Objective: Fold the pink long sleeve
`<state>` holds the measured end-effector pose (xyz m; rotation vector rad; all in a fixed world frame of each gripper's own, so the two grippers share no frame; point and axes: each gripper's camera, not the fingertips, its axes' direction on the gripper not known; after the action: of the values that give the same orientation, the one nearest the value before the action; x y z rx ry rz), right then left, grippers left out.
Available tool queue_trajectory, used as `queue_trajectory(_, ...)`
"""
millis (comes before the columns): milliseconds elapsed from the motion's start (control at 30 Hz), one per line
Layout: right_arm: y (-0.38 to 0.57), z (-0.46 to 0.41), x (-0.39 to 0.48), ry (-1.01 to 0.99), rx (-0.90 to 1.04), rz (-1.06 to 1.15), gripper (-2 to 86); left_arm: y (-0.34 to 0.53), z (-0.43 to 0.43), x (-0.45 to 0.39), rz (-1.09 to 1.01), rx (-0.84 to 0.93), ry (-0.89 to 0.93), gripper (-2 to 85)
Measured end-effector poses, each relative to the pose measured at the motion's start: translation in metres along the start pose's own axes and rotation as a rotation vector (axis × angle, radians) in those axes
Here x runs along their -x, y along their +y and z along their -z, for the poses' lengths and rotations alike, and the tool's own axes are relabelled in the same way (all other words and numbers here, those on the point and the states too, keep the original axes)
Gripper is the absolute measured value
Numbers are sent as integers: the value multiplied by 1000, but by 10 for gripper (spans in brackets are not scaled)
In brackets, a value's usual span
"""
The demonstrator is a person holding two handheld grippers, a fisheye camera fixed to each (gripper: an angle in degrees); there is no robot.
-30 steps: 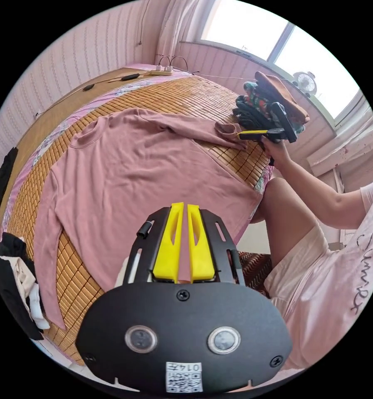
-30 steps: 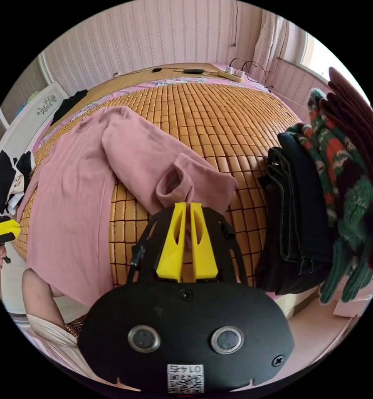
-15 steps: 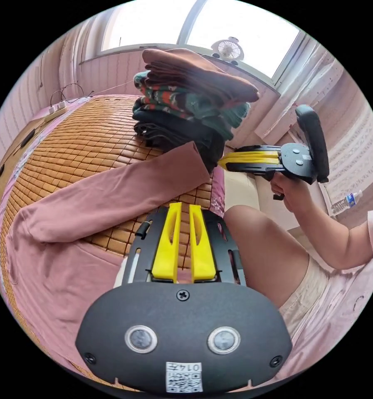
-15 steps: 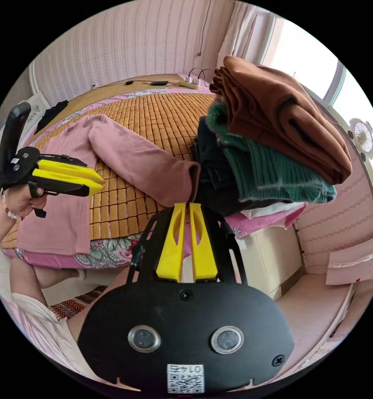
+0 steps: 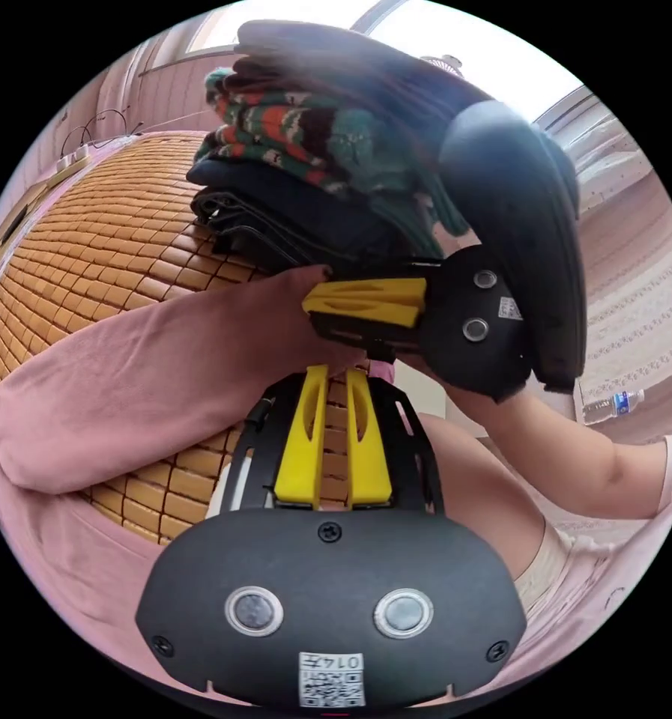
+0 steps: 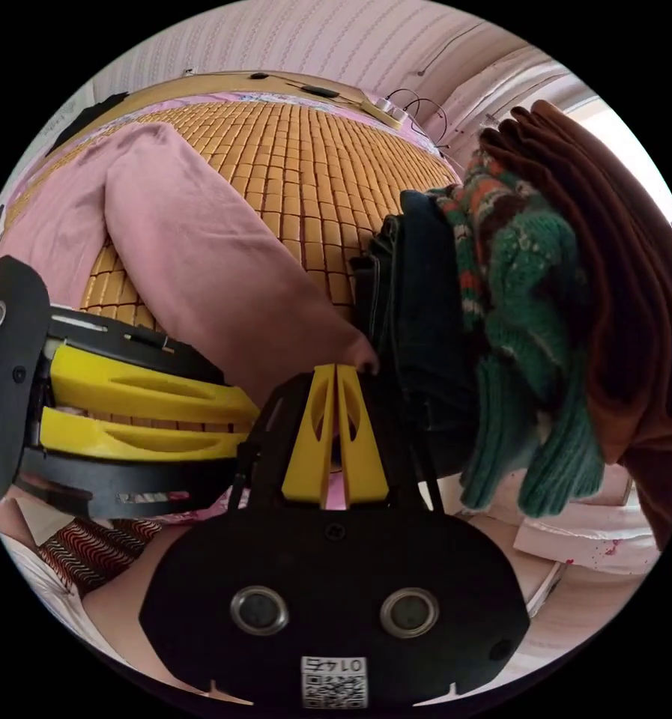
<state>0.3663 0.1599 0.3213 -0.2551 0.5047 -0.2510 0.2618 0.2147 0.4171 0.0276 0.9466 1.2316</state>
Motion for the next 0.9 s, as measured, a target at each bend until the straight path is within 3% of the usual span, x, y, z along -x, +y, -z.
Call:
queue_trajectory(133, 23, 35, 9, -186, -108, -36, 6, 100, 75, -2, 65, -102, -48, 47)
queue_trajectory(333, 34, 50, 86, -619, -61, 134, 133, 285, 172, 2, 500, -57, -323, 54)
queue_trajectory(433, 29, 42, 131, -627, 56, 233, 135, 362, 216, -2, 768, -90, -472, 70)
queue_trajectory(567, 17, 32, 169, -525, 127, 290, 70, 426, 240, 3, 1036, -150, -449, 95)
queue_trajectory(733, -4, 33, 191, -478, 207, 377, 55, 440, 221, 15, 1044, 19, -402, 66)
queue_trajectory(900, -10, 43, 205, -399, 209, 419, 51, 449, 240, -3, 964, -25, -343, -2)
